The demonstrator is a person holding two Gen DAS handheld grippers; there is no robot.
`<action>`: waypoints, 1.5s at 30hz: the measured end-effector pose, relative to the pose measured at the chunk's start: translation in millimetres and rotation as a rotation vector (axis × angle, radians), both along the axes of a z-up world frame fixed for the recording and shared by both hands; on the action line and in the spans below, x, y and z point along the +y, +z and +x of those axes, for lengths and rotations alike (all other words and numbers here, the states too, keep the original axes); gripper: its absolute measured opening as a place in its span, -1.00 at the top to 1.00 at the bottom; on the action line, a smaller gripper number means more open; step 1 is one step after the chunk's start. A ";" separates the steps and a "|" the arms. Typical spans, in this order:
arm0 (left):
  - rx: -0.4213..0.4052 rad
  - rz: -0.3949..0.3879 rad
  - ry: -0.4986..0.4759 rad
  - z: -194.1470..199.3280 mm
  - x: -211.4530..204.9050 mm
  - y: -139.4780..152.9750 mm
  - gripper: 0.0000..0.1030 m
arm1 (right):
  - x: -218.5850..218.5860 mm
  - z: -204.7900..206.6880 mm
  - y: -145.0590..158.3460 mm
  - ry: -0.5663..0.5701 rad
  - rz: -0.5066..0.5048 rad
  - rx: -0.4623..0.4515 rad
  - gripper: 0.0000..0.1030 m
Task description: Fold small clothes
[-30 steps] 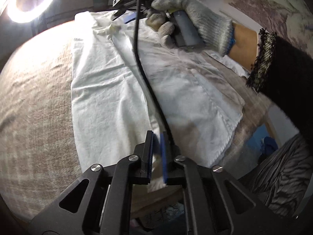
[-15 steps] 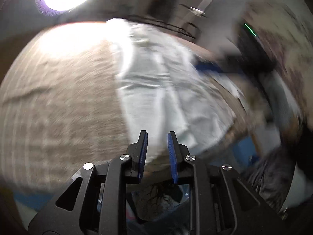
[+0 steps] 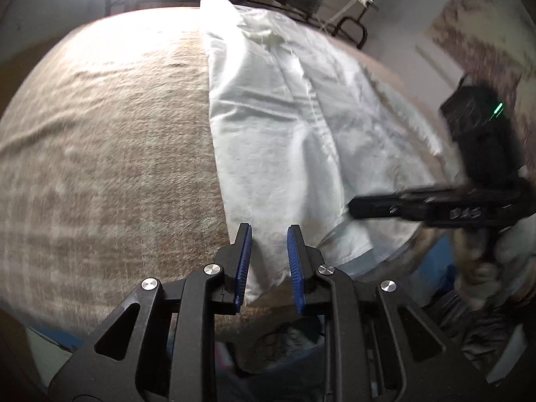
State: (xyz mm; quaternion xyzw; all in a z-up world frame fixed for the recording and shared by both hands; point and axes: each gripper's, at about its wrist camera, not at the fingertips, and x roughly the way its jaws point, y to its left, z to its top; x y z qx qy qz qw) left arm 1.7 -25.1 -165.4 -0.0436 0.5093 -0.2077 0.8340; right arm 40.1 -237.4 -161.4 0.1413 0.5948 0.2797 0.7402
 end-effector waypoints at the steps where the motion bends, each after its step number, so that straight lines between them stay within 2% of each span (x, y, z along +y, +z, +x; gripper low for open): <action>1: -0.001 0.031 -0.015 -0.5 -4.3 -4.8 0.61 | 2.7 -2.1 2.8 0.010 -0.019 -0.019 0.94; 3: -0.002 0.097 -0.045 -4.9 -10.8 -15.7 0.61 | 5.0 -4.7 5.7 0.024 -0.051 -0.044 1.00; 5: -0.053 0.148 -0.071 -13.1 -16.3 -16.5 0.61 | 5.9 -6.9 2.8 0.035 -0.080 -0.048 1.00; 7: -0.075 0.176 -0.083 -15.9 -17.5 -12.7 0.61 | 8.4 -10.6 0.7 0.047 -0.094 -0.056 1.00; 8: -0.086 0.179 -0.073 -16.2 -16.1 -10.3 0.61 | 7.5 -12.4 3.0 0.053 -0.088 -0.070 0.94; 10: -0.118 0.169 -0.053 -15.9 -14.8 -1.3 0.61 | 2.1 -16.1 11.2 0.055 -0.076 -0.106 0.87; 11: -0.144 0.159 -0.044 -17.0 -14.4 5.7 0.61 | -3.6 -18.1 19.2 0.047 -0.069 -0.139 0.54; 12: -0.179 0.150 -0.038 -17.7 -15.0 13.5 0.61 | -10.6 -20.4 26.1 0.032 -0.063 -0.170 0.34; 13: -0.215 0.142 -0.033 -18.3 -17.3 21.2 0.61 | -17.5 -21.5 32.4 0.010 -0.059 -0.198 0.26; 16: -0.268 0.106 -0.041 -16.5 -28.7 36.2 0.61 | -46.1 -25.0 50.7 -0.053 -0.035 -0.254 0.26; 22: -0.286 0.075 -0.130 -14.9 -71.2 44.4 0.61 | -110.8 -34.8 73.3 -0.195 -0.060 -0.327 0.05; 26: -0.277 0.056 -0.195 -16.3 -101.8 44.4 0.61 | -159.3 -39.9 79.8 -0.317 -0.057 -0.336 -0.06; 29: -0.275 0.058 -0.242 -21.1 -124.8 44.3 0.61 | -195.9 -44.2 83.6 -0.409 -0.072 -0.341 -0.08; 34: -0.285 0.059 -0.308 -25.8 -154.9 43.3 0.61 | -277.8 -52.4 85.3 -0.624 -0.093 -0.314 -0.08; 40: -0.254 0.050 -0.332 -22.0 -173.7 36.2 0.61 | -377.9 -65.3 66.6 -0.891 -0.119 -0.230 -0.12; 45: -0.221 0.031 -0.325 -14.8 -178.3 32.0 0.61 | -427.7 -71.9 46.8 -1.012 -0.171 -0.166 -0.12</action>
